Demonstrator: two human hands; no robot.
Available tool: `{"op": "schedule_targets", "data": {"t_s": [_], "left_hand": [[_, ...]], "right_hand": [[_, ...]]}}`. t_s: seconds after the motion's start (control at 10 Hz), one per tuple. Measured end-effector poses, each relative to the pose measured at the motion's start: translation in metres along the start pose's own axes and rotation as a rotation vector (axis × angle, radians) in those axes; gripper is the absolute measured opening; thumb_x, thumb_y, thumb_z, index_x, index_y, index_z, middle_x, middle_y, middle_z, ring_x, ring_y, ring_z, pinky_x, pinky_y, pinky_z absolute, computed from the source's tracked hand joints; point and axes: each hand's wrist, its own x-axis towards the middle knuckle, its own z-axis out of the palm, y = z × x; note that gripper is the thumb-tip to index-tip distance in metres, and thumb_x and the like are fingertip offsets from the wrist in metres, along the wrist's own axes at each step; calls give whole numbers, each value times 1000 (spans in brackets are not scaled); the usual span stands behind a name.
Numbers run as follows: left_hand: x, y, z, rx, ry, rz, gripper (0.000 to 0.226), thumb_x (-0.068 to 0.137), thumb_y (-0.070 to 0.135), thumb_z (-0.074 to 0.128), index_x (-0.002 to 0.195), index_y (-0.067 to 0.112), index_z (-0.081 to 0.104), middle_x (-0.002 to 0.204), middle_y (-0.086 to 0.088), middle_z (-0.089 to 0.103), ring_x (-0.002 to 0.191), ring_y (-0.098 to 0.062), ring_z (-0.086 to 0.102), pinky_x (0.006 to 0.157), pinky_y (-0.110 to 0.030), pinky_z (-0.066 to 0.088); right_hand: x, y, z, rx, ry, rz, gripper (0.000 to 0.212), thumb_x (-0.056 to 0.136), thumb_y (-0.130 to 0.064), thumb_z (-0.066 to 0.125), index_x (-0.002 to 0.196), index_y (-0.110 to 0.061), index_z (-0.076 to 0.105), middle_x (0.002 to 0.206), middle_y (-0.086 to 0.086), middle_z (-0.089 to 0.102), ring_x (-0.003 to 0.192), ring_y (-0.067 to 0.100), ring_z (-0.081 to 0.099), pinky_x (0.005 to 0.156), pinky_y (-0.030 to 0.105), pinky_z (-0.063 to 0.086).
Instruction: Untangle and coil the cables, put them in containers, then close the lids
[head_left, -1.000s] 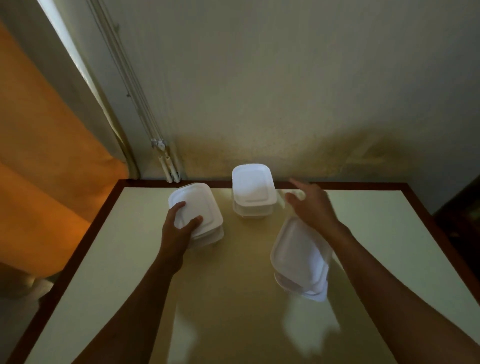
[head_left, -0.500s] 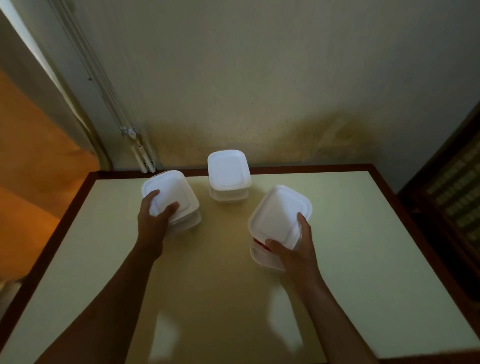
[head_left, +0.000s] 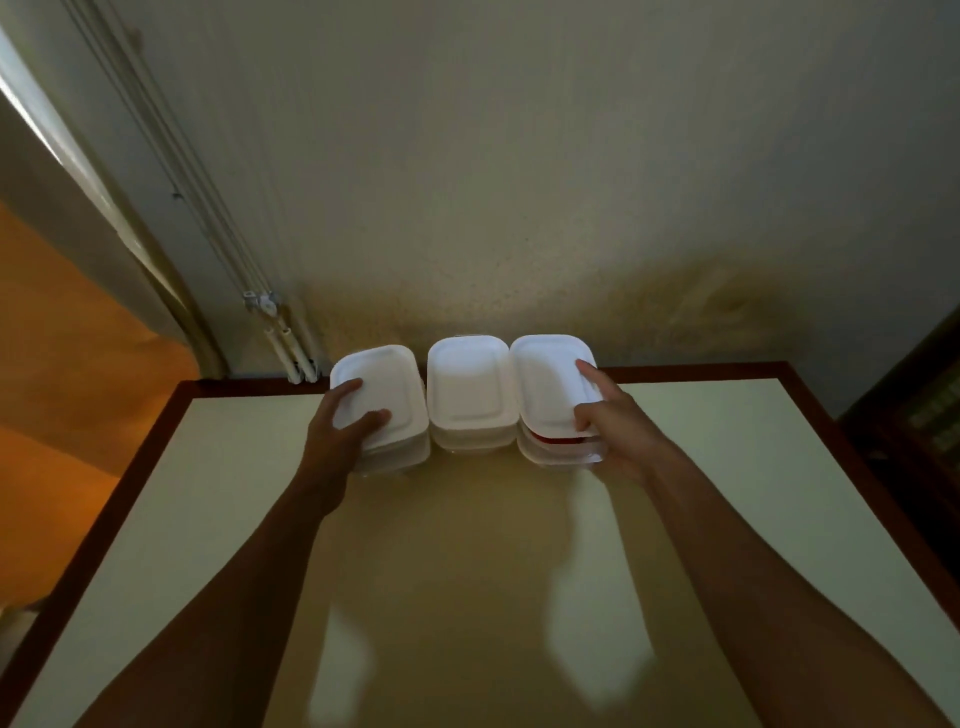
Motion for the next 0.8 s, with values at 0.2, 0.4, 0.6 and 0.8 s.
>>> {"op": "schedule_targets", "data": {"t_s": [0.2, 0.4, 0.6, 0.8], "left_hand": [[43, 12, 14, 16, -87, -5, 59, 80, 31, 74, 133, 31, 49, 132, 2, 41, 115, -21, 46, 83, -33, 44], [56, 11, 13, 48, -157, -7, 59, 81, 31, 75, 133, 33, 48, 133, 0, 41, 116, -24, 47, 82, -33, 46], [55, 23, 8, 152, -236, -24, 75, 66, 50, 74, 133, 41, 43, 135, 1, 38, 118, -24, 45, 99, -49, 45], [45, 42, 9, 363, -185, 76, 62, 89, 32, 68, 144, 27, 39, 146, -8, 38, 120, -25, 44, 98, -44, 43]], "right_hand": [[44, -15, -8, -14, -16, 28, 74, 72, -28, 64, 133, -63, 41, 144, -8, 38, 122, 25, 49, 98, 61, 47], [63, -15, -8, -69, 6, 20, 61, 89, -45, 68, 137, -62, 35, 136, -15, 30, 121, 22, 43, 87, 54, 48], [62, -5, -6, 17, 186, -35, 59, 90, -30, 68, 140, -48, 43, 135, -8, 37, 119, 24, 46, 90, 56, 53], [52, -31, 0, -248, 148, -106, 68, 91, -32, 67, 151, -32, 35, 153, -1, 38, 130, 23, 45, 100, 37, 44]]}}
